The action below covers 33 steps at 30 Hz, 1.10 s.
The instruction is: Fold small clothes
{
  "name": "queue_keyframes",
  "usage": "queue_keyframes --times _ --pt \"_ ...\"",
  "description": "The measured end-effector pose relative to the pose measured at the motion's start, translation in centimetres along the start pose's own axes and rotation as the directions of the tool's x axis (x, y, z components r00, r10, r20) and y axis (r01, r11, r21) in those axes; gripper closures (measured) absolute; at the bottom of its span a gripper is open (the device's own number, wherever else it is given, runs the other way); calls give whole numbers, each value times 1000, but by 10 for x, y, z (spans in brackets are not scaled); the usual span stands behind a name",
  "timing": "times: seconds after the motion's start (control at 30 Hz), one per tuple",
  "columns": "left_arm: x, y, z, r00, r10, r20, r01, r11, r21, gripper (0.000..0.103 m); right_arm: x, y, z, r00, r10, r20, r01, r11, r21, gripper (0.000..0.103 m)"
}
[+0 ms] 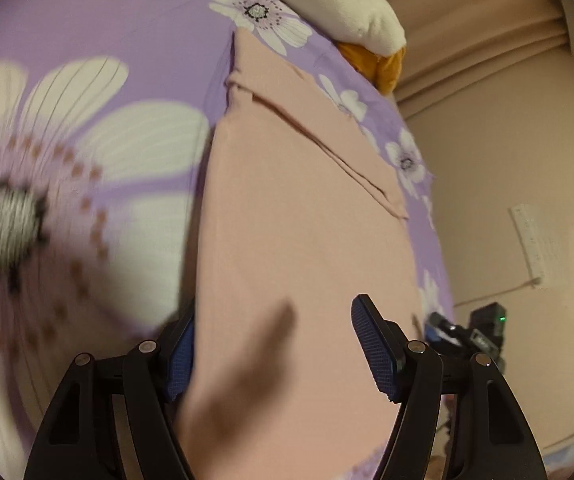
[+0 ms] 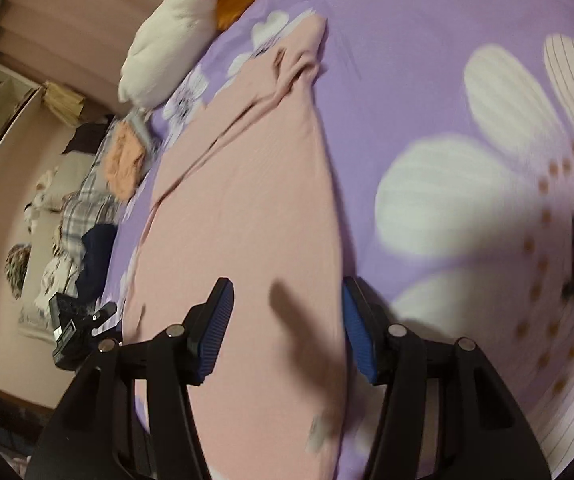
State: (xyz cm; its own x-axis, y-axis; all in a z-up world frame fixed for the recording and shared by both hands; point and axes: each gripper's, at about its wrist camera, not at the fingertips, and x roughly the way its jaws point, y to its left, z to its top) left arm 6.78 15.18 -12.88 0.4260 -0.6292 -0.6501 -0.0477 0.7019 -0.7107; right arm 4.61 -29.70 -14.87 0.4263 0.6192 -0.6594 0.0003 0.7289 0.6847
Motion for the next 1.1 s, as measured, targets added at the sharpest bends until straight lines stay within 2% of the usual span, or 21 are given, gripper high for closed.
queue_keyframes --times 0.23,0.3,0.4,0.47,0.5,0.57,0.63,0.67,0.87,1.1 --pt "-6 -8 -34 998 -38 -45 38 999 7 33 -9 7 -40 997 52 -61 -52 999 5 49" --pt "-4 -10 -35 999 -28 -43 29 1000 11 38 -10 10 -47 997 45 -60 -45 999 -4 50" --pt "2 -7 -34 999 1 -39 -1 1000 -2 51 -8 12 -49 999 19 -46 -20 1000 -18 56" --pt "6 -1 -28 999 7 -37 -8 999 -35 74 -5 10 -46 1000 4 -31 -4 1000 -20 69" --pt "7 1 -26 999 11 -34 -12 999 -47 78 -5 7 -44 1000 -8 -19 7 1000 -12 74" --pt "9 6 -24 999 21 -32 -23 997 -75 91 -4 2 -42 1000 -19 -5 19 1000 8 92" --pt "7 9 -25 1000 19 -22 -21 996 -87 95 -5 3 -41 1000 -28 6 28 1000 10 95" --pt "4 8 -26 1000 20 -14 -21 996 -85 102 -7 4 -42 1000 -24 11 24 1000 3 95" --pt "-21 -9 -20 997 -28 66 31 999 -41 103 -25 29 -34 995 65 79 -61 996 -60 96" --pt "-34 -54 -5 987 -76 141 65 995 78 103 -41 57 -24 981 134 140 -116 984 -134 96"
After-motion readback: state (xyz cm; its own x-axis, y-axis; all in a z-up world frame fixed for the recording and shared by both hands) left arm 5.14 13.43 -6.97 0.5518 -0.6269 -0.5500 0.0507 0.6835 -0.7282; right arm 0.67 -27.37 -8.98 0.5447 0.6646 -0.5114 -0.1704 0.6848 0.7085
